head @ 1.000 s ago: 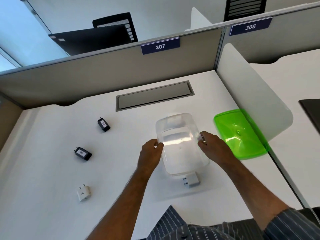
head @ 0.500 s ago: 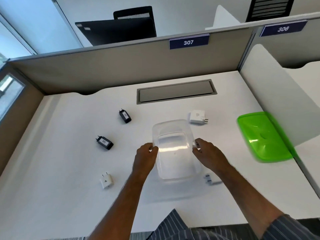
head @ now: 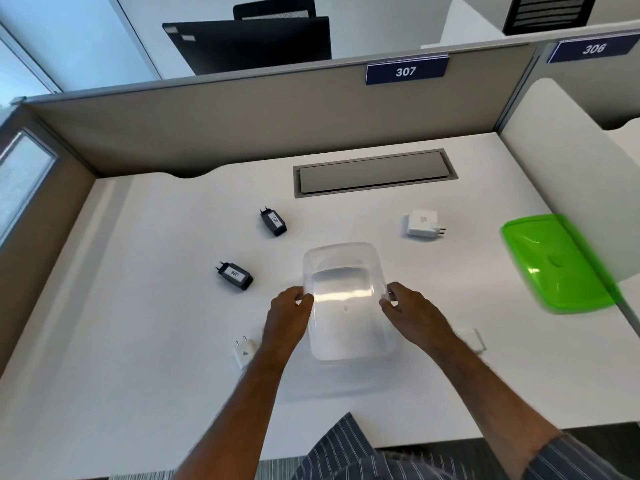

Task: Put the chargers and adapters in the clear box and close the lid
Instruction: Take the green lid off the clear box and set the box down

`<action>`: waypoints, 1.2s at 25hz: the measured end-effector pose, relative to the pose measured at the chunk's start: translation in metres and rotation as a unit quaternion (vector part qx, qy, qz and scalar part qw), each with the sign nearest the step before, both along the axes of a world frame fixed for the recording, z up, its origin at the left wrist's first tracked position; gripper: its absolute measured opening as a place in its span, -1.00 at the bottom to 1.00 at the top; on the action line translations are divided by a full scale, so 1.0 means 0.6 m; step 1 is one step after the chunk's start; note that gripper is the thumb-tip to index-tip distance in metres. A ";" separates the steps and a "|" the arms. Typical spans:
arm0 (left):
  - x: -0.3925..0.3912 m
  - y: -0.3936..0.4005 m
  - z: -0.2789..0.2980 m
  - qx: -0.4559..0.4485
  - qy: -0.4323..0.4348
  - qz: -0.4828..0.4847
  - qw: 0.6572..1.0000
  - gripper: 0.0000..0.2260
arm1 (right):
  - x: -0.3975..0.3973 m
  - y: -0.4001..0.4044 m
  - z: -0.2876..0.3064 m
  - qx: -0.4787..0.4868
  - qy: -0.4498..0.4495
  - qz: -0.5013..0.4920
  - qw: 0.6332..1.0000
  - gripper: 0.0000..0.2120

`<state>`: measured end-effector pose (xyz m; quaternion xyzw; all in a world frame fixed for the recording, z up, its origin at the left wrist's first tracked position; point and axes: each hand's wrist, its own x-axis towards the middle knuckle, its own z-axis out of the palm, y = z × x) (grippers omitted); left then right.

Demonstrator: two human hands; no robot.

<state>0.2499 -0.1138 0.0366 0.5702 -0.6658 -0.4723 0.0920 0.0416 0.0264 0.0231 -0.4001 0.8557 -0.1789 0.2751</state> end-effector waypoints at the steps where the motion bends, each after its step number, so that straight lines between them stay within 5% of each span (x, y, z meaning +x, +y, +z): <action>1: 0.005 -0.005 -0.003 0.001 0.003 -0.002 1.000 -0.73 | 0.006 -0.003 -0.002 0.000 0.001 -0.003 1.000 -0.78; 16: 0.044 -0.063 -0.045 0.038 0.061 -0.044 0.996 -0.67 | 0.037 -0.029 -0.017 0.021 -0.026 -0.047 0.998 -0.70; 20: 0.067 -0.083 -0.054 0.010 0.077 -0.026 0.997 -0.62 | 0.054 -0.034 -0.017 -0.059 0.128 -0.020 0.990 -0.40; 24: 0.120 -0.108 -0.064 -0.061 0.074 0.017 0.995 -0.72 | 0.092 -0.060 0.006 -0.158 0.163 0.028 0.974 -0.53; 30: 0.226 -0.125 -0.110 -0.146 -0.032 0.030 0.988 -0.63 | 0.185 -0.112 0.026 -0.173 0.120 0.168 0.963 -0.63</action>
